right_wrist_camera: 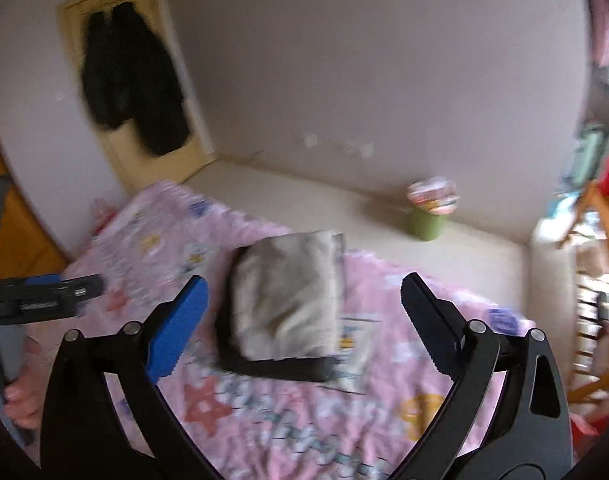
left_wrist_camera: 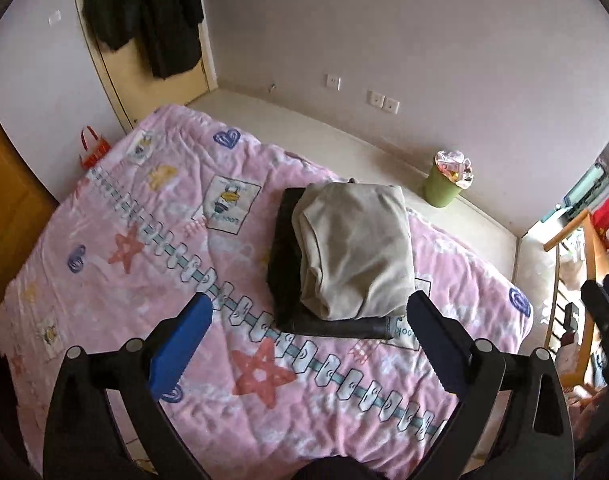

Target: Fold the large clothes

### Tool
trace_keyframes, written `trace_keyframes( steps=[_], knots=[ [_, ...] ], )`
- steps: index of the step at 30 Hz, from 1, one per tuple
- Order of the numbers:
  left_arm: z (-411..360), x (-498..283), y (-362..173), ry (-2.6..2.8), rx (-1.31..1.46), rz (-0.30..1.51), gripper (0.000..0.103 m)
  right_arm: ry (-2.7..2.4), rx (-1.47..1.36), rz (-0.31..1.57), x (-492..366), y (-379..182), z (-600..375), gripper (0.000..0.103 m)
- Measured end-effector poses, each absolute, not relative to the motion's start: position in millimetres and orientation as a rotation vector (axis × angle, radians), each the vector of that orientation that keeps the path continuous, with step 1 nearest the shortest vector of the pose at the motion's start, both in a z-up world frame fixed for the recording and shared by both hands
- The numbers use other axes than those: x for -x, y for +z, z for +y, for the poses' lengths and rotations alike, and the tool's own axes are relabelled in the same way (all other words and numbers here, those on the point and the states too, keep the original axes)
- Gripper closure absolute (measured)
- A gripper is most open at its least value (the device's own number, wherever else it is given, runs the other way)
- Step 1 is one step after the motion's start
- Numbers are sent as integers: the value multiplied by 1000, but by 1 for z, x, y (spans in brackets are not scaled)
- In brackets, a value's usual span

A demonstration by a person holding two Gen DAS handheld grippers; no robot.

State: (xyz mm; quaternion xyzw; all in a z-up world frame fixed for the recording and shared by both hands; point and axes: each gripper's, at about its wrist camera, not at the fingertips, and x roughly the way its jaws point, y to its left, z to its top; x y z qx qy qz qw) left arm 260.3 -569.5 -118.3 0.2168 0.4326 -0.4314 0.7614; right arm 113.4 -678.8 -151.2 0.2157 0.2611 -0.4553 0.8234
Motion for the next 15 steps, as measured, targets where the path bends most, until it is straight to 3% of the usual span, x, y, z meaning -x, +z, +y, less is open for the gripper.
trace_keyframes(
  steps=[15],
  knots=[
    [-533,-233,-102,-955,-526,838,8,-963,-559,563,-81,-147,-635,8]
  ],
)
